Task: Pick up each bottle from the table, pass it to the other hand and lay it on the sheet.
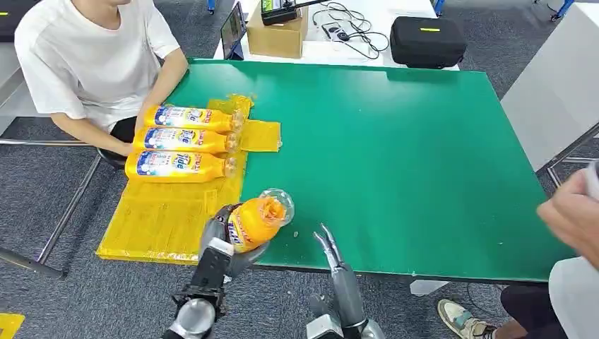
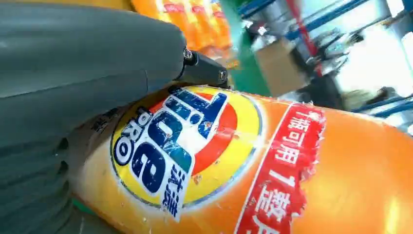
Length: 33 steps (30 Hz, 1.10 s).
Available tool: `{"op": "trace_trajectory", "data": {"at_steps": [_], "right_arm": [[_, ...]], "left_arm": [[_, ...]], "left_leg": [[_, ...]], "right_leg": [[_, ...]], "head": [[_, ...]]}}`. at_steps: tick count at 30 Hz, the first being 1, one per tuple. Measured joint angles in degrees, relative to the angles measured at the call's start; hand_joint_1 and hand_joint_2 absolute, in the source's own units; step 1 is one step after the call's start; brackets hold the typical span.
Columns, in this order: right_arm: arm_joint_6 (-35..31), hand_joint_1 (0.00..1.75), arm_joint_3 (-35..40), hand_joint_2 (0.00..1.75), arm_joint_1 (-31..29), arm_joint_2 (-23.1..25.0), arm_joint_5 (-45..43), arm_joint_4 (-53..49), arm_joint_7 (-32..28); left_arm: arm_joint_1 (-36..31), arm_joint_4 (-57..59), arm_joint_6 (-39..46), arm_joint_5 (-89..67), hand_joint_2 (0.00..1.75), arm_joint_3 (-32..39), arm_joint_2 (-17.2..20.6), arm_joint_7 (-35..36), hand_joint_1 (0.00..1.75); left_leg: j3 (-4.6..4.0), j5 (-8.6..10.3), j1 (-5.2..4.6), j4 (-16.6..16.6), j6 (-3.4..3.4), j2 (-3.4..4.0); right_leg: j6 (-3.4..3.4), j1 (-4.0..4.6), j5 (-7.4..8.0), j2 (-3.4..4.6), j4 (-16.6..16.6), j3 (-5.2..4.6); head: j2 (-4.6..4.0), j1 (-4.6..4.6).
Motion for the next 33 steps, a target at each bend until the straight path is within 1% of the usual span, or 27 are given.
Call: {"op": "trace_trajectory", "data": {"at_steps": [2, 4, 6, 9, 11, 14, 17, 20, 26, 33], "right_arm": [[-0.50, 0.00, 0.28, 0.00, 0.41, -0.31, -0.72, -0.53, -0.19], [-0.90, 0.00, 0.35, 0.00, 0.54, -0.51, -3.37, -0.48, -1.66], [-0.90, 0.00, 0.31, 0.00, 0.28, -0.51, -5.40, -0.16, -3.14], [-0.90, 0.00, 0.31, 0.00, -0.32, -0.48, -6.43, 0.61, -5.27], [-0.88, 0.00, 0.31, 0.00, -0.77, -0.44, -6.63, 1.24, -6.17], [-0.77, 0.00, 0.11, 0.00, -1.28, -0.13, -7.11, 2.10, -6.91], [0.56, 0.00, -0.24, 0.00, -1.82, 0.24, -7.85, 3.06, -7.69], [2.30, 0.00, -0.37, 0.00, -2.55, 1.05, -8.55, 4.02, -7.80], [3.65, 0.00, -0.39, 0.00, -3.72, 2.12, -9.05, 5.44, -7.82], [4.65, 0.00, -0.41, 0.00, -4.88, 2.40, -11.46, 6.88, -7.82]], "left_arm": [[-0.16, 0.24, -2.61, 1.63, 1.75, 1.73, 0.47, 0.89, 1.75], [-1.06, 0.85, -8.33, 6.11, 1.75, 4.77, 1.03, 2.54, 1.75], [-2.47, 1.86, -11.97, 10.02, 1.75, 7.06, 1.24, 3.50, 1.75], [-4.81, 4.56, -14.13, 13.45, 1.75, 10.33, 1.59, 3.52, 1.75], [-6.82, 7.02, -11.17, 10.75, 1.75, 12.04, 2.14, 2.21, 1.75], [-10.42, 12.40, 0.20, -2.86, 1.75, 12.61, 3.65, 1.38, 1.75], [-14.32, 19.96, 8.32, -14.73, 1.75, 12.50, 5.52, 1.86, 1.75], [-17.71, 27.16, 12.78, -22.36, 1.75, 12.10, 6.91, 2.56, 1.75], [-22.11, 36.83, 15.62, -29.03, 1.75, 10.46, 8.70, 4.46, 1.75], [-25.71, 44.96, 13.41, -37.16, 1.75, 6.64, 10.42, 8.44, 1.75]], "left_leg": [[0.01, 0.01, 0.00, 0.00, -0.01, 0.02], [0.01, 0.03, 0.00, 0.00, -0.01, -0.03], [0.02, 0.05, 0.00, 0.00, -0.01, -0.06], [0.05, 0.05, 0.00, 0.00, -0.01, -0.03], [0.08, 0.06, 0.00, 0.00, 0.00, -0.04], [0.15, 0.07, 0.00, 0.00, 0.00, -0.03], [0.18, 0.07, 0.01, 0.00, -0.01, -0.03], [0.20, 0.08, 0.01, 0.00, -0.02, -0.02], [0.25, 0.07, 0.01, -0.01, -0.03, 0.01], [0.69, 0.02, 0.00, -0.05, -0.07, -0.01]], "right_leg": [[0.00, 0.00, 0.00, 0.00, 0.00, 0.00], [0.00, 0.00, 0.00, -0.02, 0.00, 0.02], [0.00, 0.00, 0.00, -0.03, 0.01, 0.07], [0.00, -0.01, 0.02, -0.02, 0.01, 0.10], [0.00, -0.01, 0.02, -0.02, 0.01, 0.13], [0.00, -0.01, 0.03, -0.02, 0.02, 0.19], [-0.01, 0.00, 0.03, -0.02, 0.06, 0.18], [-0.01, 0.00, 0.03, -0.02, 0.08, 0.19], [-0.02, 0.00, 0.03, 0.00, 0.08, 0.24], [-0.08, 0.00, -0.02, 0.00, 0.07, 0.68]], "head": [[0.00, 0.00], [0.00, 0.00], [0.00, 0.02], [0.00, 0.02], [0.00, 0.02], [0.00, 0.02], [0.00, 0.00], [0.00, 0.02], [0.00, 0.02], [0.00, -0.02]]}}
